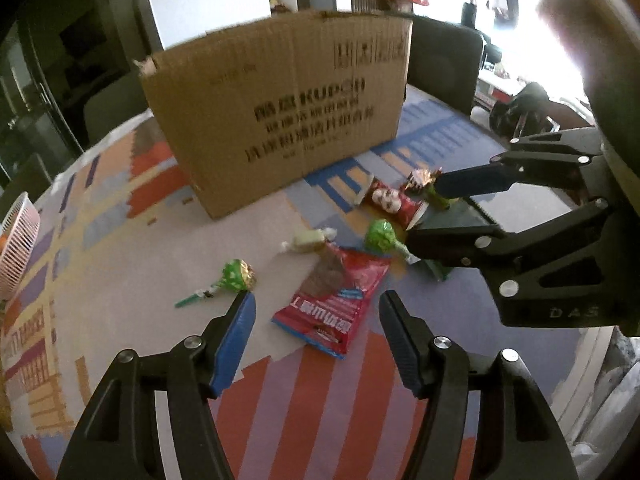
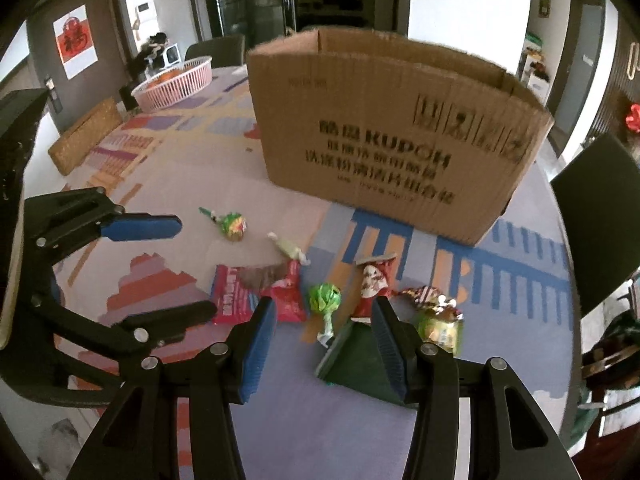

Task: Organize snacks
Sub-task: 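Move both tools back toward the remaining snacks on the table, then grasp the red snack pack with the left tool while the right tool grasps the green lollipop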

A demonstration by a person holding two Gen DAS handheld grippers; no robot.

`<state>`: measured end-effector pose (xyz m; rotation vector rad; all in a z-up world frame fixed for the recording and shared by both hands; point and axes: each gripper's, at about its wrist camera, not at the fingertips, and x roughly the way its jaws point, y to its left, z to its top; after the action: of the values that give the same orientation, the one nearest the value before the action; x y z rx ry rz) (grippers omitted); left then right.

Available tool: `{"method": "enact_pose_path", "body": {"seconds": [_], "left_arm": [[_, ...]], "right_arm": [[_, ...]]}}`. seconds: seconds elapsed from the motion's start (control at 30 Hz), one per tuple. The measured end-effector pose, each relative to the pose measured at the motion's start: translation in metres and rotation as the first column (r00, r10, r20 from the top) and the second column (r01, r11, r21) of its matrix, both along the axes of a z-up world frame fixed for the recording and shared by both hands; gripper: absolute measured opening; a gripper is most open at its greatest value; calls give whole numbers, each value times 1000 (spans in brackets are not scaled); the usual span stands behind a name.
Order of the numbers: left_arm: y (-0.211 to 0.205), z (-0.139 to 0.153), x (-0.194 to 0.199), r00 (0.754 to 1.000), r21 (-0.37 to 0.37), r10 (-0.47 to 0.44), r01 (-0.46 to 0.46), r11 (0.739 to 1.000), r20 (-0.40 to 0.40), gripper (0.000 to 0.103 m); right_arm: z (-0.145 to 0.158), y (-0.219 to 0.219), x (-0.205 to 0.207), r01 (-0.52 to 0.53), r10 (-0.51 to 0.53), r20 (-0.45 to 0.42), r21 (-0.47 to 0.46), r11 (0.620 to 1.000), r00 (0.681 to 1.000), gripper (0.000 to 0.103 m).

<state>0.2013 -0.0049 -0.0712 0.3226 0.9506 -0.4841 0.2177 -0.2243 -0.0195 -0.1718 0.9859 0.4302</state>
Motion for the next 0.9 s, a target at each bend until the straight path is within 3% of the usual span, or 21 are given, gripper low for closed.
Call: {"method": "enact_pose_path", "body": {"seconds": [0.47,0.9], "left_arm": [[-9,-31,21,997,-17,-34,33,999,-67,64],[-7,-45,35,993,-95,-10,-1,995,-117,61]], "right_arm": [[-28,1,15,-1,1,-63,-3,1000,998,43],[-42,1,26,7,-7,-98,4,1000,995,39]]}}
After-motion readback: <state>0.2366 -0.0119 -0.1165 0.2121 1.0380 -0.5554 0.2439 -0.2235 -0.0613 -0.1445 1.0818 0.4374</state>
